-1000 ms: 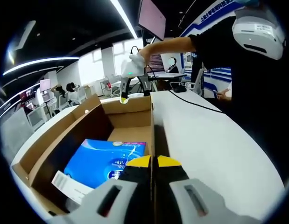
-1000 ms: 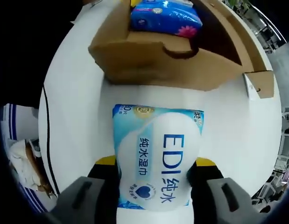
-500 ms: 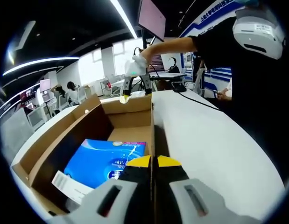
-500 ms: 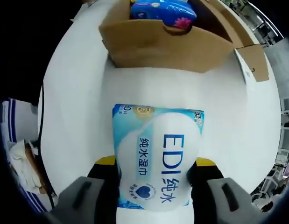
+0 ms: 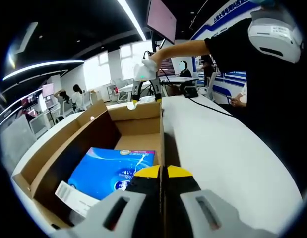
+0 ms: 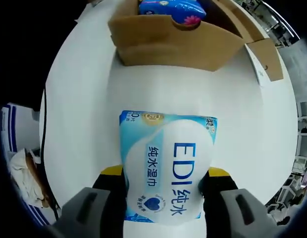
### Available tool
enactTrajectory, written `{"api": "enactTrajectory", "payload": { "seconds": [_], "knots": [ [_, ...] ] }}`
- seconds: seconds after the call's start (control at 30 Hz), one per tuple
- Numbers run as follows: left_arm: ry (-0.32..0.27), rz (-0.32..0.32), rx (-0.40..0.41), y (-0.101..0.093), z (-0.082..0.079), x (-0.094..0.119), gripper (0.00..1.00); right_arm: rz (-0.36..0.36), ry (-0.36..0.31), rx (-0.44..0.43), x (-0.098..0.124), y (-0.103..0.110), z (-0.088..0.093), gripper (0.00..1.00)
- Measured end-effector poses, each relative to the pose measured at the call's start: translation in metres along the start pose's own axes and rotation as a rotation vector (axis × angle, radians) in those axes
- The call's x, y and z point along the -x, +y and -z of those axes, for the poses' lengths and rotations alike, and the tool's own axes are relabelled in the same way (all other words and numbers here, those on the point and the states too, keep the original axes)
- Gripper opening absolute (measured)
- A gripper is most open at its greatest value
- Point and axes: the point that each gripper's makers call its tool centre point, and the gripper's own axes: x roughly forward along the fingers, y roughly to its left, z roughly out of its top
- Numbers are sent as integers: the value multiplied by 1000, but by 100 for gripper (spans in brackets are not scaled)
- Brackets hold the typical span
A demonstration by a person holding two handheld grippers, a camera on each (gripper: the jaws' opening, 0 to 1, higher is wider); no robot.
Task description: Operate the shoe box by opening the lid, removing the specified soft item, and placing it in the target area until the item is outside and the box remains undamaged.
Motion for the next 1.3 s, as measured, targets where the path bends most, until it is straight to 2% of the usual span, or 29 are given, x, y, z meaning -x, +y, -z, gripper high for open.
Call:
{"api": "enactTrajectory", "payload": {
  "seconds": [0.13, 0.5, 0.57, 0.7, 0.77, 0.83, 0.9, 1.0, 1.3],
  "knots": [
    [1, -1, 0, 0, 0, 0, 2, 5, 4, -16, 1, 2, 14, 62],
    [4, -3, 3, 0, 0, 0, 2, 13, 4, -13, 1, 2, 13, 69],
    [5, 0, 6, 0, 0, 0, 2, 44, -23, 15, 4, 0, 10, 69],
    [4, -1, 1, 1, 0, 0, 2, 63, -85, -32, 20, -3, 2, 69],
    [3, -1, -1, 0, 0, 0, 2, 56, -118, -83, 25, -1, -4, 74],
    [3, -2, -3, 0, 0, 0, 2, 37, -137, -90, 28, 2, -8, 82],
    [3, -3, -6, -1, -1, 0, 2, 41, -121, -78, 28, 4, -7, 89],
    [2, -4, -8, -2, -1, 0, 2, 37, -90, -79, 28, 6, -2, 89],
    [2, -5, -9, 0, 0, 0, 2, 35, -90, -100, 35, 13, -5, 88]
  ]
}}
